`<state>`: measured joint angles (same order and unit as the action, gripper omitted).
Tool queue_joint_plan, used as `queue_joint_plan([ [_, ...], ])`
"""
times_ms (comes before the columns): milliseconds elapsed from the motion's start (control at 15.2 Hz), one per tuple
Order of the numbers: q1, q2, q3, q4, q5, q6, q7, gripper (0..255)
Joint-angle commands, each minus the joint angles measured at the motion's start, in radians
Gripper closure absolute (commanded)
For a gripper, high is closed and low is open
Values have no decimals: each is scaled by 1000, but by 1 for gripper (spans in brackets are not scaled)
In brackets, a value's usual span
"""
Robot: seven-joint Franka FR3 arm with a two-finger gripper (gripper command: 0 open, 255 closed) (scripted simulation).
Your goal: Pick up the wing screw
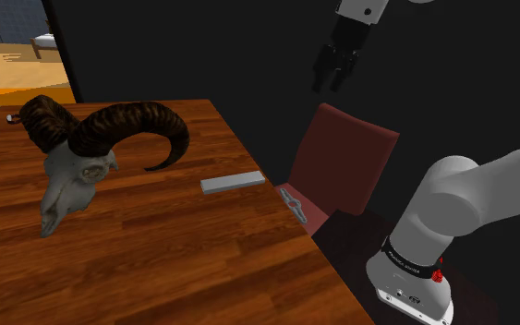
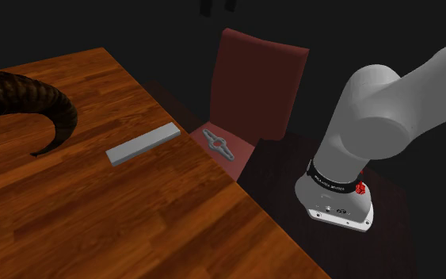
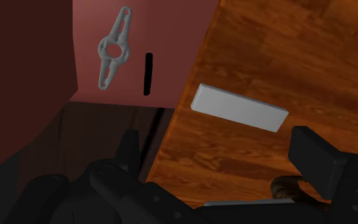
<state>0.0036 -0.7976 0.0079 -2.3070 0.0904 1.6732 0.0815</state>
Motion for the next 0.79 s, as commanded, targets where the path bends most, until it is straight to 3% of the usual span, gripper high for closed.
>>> queue_joint_plan([
  [0, 0, 0, 0, 0, 0, 0, 0, 0],
  [726, -32, 61, -9, -313, -24, 327, -18, 0],
])
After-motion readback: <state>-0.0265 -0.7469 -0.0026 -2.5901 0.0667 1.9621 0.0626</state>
